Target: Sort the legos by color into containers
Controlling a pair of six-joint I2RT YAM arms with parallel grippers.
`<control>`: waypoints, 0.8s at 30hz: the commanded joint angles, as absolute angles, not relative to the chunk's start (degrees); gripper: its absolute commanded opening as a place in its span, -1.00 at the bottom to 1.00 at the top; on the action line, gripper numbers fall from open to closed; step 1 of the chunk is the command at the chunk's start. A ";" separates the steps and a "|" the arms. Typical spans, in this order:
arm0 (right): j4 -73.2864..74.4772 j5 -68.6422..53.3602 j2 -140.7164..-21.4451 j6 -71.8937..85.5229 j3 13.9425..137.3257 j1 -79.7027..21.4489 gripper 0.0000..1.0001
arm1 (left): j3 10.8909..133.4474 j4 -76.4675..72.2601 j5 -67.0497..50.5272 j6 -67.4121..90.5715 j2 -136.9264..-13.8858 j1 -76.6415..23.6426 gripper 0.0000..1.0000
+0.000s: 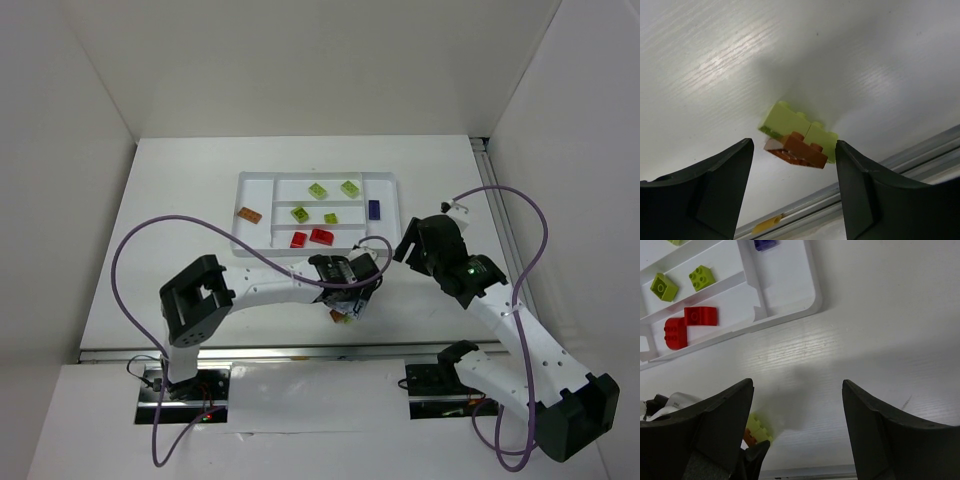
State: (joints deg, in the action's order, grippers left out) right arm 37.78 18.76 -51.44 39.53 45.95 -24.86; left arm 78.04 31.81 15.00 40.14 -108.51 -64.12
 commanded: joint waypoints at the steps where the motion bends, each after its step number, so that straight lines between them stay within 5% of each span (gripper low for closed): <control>1: 37.97 18.63 -51.06 39.02 46.85 -24.52 0.57 | 75.68 29.54 13.11 32.20 -102.23 -64.42 0.56; 24: 38.50 17.05 -51.59 38.50 46.32 -24.52 0.57 | 69.96 27.69 -3.76 7.47 -101.33 -60.65 0.43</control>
State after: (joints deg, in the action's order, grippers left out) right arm 37.80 17.08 -51.62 39.09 45.95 -24.86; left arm 69.93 29.19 -0.14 11.73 -100.01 -63.07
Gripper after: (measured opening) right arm 0.785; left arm 0.724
